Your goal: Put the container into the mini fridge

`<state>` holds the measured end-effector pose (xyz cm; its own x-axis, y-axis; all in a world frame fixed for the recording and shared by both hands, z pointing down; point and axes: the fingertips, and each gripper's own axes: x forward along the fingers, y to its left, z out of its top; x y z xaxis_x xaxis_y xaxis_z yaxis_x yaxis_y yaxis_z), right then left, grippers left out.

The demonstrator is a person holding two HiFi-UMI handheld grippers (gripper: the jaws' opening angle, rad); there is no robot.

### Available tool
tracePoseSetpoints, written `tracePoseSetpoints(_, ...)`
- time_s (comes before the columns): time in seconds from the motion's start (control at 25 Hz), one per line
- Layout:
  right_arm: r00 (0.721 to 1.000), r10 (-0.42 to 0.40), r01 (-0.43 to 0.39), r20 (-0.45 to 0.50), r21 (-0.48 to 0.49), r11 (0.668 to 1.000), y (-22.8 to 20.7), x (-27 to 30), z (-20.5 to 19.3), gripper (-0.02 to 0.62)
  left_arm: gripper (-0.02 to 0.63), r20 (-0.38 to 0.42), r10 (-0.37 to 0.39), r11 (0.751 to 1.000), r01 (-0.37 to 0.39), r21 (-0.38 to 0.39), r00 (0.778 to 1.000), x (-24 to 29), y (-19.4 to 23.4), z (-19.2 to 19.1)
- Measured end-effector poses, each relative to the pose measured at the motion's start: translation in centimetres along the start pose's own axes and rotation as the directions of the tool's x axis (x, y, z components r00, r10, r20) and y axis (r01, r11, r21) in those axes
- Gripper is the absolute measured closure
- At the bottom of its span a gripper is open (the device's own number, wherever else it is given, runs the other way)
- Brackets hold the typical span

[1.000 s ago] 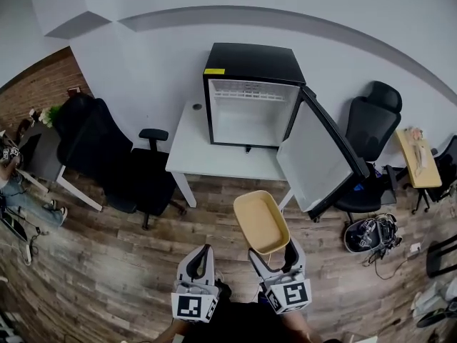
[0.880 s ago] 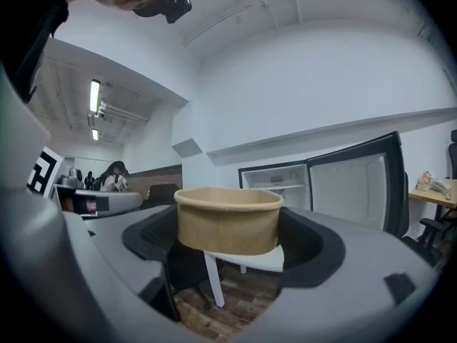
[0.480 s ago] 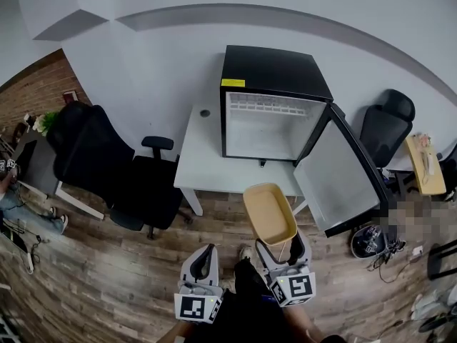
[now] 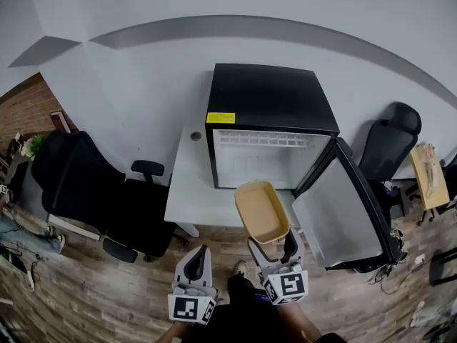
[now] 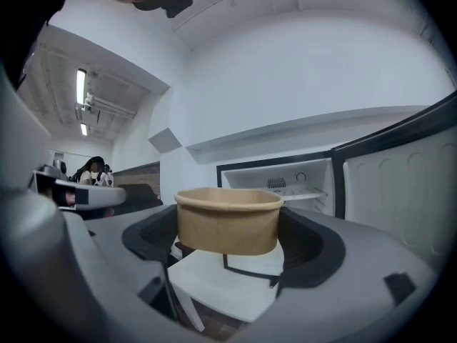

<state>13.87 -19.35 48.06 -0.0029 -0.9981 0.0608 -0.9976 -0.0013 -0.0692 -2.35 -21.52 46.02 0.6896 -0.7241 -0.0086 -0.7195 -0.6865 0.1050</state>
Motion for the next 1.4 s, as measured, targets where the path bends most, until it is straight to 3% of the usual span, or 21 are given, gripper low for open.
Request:
tracePoseSetpoints(0.32, 1.000, 0.011, -0.011, -0.003, -0.018, 1.000, -5.5, 10.1, 1.1, 0.155, 0.598, -0.002, -0.009, 1.000, 0.009, -0.009, 1.000, 10.6, 1.4, 0.8)
tracePoseSetpoints(0.6, 1.000, -0.027, 0.027, 0.000, -0.025, 0.999, -7.0, 16.7, 1.9, 0.155, 0.598, 0.003, -0.051, 0.999, 0.051, -0.013, 0.999, 15.3, 3.3, 1.5)
tracePoseSetpoints(0.96, 0.992, -0.128, 0.128, -0.003, -0.016, 0.992, -7.1, 24.2, 1.7, 0.153, 0.598, -0.003, -0.157, 0.988, 0.157, 0.003, 0.988, 19.2, 7.9, 2.4)
tracePoseSetpoints(1.4, 0.978, -0.206, 0.203, -0.045, -0.056, 0.978, -7.1, 30.5, 0.3, 0.155, 0.598, -0.007, -0.213, 0.977, 0.213, -0.020, 0.977, 20.6, 11.0, 2.7)
